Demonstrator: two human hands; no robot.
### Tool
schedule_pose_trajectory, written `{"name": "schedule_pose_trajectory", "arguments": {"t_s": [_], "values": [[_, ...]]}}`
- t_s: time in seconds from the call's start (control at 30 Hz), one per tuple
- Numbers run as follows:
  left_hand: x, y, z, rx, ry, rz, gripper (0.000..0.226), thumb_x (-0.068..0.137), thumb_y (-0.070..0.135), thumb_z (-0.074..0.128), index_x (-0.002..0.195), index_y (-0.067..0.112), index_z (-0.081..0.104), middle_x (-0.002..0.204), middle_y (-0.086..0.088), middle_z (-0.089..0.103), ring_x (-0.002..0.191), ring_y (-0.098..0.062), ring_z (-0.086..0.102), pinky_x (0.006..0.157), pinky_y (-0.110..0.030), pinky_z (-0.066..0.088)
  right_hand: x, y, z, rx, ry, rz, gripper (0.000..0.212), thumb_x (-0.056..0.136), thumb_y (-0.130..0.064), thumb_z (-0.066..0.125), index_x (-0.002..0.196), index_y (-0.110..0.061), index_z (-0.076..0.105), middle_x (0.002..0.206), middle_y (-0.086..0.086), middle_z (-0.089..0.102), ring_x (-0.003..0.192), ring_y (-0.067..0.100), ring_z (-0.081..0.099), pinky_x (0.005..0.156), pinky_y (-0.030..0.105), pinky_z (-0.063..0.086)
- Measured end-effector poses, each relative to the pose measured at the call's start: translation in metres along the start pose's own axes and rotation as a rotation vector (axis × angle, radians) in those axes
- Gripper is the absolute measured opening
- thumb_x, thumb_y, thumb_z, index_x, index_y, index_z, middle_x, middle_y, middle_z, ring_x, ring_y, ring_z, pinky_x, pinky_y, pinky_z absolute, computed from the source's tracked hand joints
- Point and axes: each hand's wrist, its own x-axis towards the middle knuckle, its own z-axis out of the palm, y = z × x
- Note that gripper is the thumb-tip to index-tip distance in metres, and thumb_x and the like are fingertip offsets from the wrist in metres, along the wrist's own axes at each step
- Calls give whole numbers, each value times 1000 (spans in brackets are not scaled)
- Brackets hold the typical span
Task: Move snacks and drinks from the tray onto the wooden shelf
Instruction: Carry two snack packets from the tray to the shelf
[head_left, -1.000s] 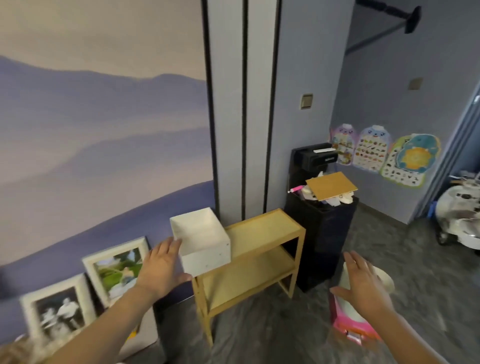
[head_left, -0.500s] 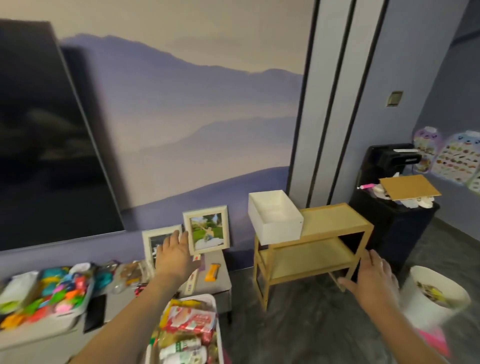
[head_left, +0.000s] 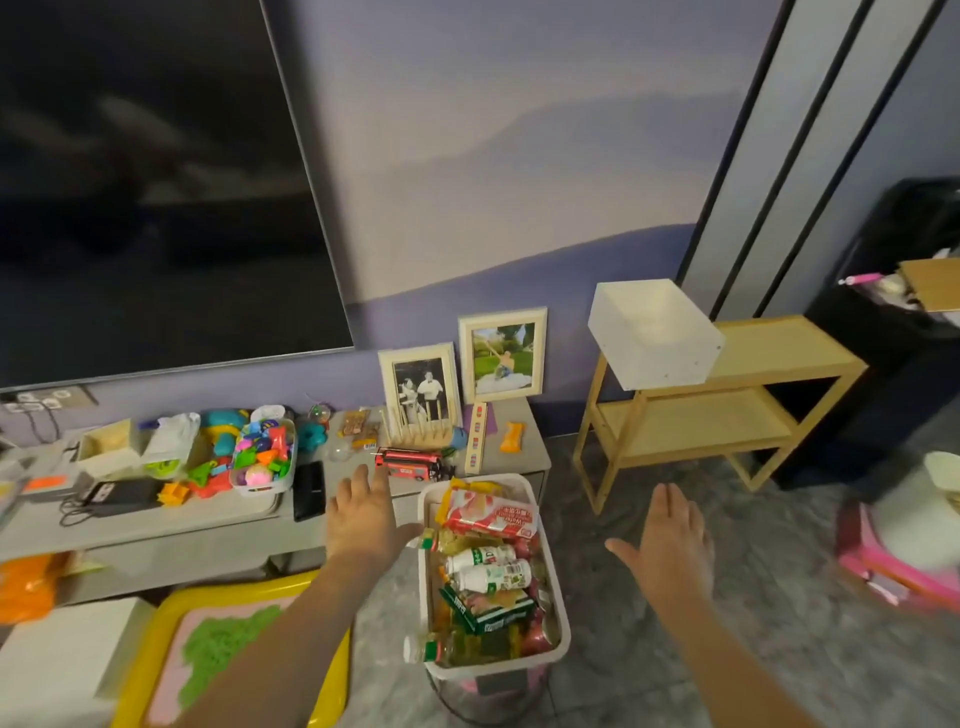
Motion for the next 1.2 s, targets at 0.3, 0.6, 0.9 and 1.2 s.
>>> {"name": "schedule_pose_trajectory", "arguments": {"t_s": [0.3,0.6,0.9,1.2], "values": [[7,4,33,-1,-77,-1,97,77,63,61,149,19,13,158,-8,14,145,-28,16,118,-42,21,15,-17,22,-16,-26,-43,104,80,-63,59,151,-10,4,159,8,13,145,28,14,116,41,23],[16,43,62,-24,-120,-91,92,81,57,60,150,20,11,159,-7,10,146,-27,11,119,-41,18,75,-19,43,-39,-75,-181,103,80,-61,61,151,-12,5,158,8,16,146,27,16,118,40,24],[7,80,95,-63,-137,-258,93,81,60,57,150,18,10,159,-8,10,146,-28,12,117,-40,19,132,-21,65,-67,-133,-430,102,80,-57,64,152,-16,6,160,4,14,147,25,15,117,39,23],[-9,87,116,-112,-176,-384,99,80,60,58,151,19,3,160,-7,5,147,-28,6,119,-41,14,144,-38,87,-36,-212,-613,101,79,-57,64,152,-14,9,159,5,16,146,25,15,118,38,22]]}}
